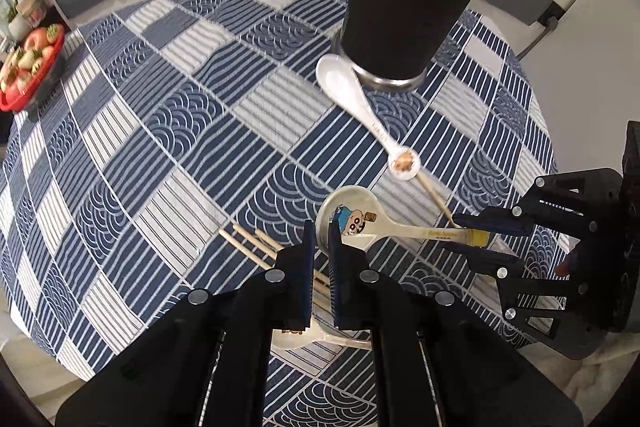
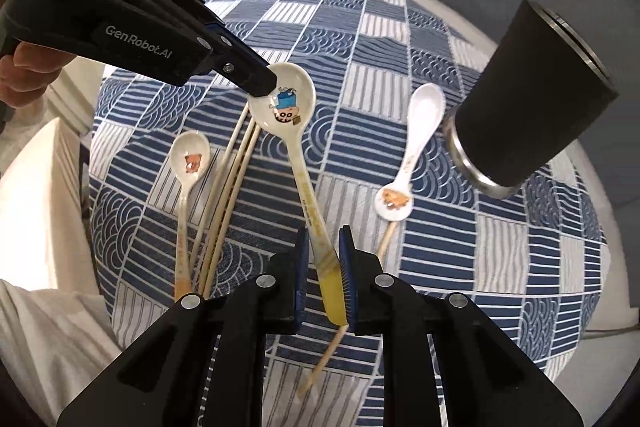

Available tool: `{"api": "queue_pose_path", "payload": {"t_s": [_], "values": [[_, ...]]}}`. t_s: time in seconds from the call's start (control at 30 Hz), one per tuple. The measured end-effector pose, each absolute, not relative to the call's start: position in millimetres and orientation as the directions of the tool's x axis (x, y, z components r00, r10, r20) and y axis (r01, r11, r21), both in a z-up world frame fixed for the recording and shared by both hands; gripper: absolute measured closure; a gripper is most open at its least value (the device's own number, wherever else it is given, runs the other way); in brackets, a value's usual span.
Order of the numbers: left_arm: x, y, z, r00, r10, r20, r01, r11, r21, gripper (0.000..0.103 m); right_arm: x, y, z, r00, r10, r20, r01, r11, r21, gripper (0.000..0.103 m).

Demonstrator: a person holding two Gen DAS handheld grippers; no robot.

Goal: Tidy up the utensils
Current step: 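Lift the spoon with the right gripper and drop it into the black cup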

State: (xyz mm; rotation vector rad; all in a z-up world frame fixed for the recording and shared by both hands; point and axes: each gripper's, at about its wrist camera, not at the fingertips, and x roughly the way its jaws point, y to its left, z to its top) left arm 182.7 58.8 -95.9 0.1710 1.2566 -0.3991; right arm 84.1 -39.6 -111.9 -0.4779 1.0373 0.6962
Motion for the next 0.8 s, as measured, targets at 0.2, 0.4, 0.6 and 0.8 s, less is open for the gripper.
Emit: {"api": "queue_pose_path", "payload": {"t_s": [0.2, 0.4, 0.6, 0.8], "values": [[181, 50, -64, 0.323, -0.186, -0.928, 0.408, 0.912, -0.041, 0.097, 87, -49, -90, 0.397, 0.307, -0.865, -0.698, 0.713, -0.067, 0.089], [181, 42, -30, 0.390, -0.200, -0.899, 0.431, 0.902, -0.014, 0.097, 90, -56, -63, 0.487, 0.309, -0.817, -0.680, 0.721, -0.132, 0.090], [183, 31, 11, 0.465, -0.201, -0.862, 0.461, 0.887, 0.042, 0.097, 98, -64, -32, 0.578, 0.312, -0.754, -0.657, 0.726, -0.204, 0.090], [189, 21, 53, 0.532, -0.215, -0.819, 0.474, 0.877, 0.079, 0.097, 109, -70, -1, 0.652, 0.315, -0.690, -0.623, 0.742, -0.249, 0.090]]}}
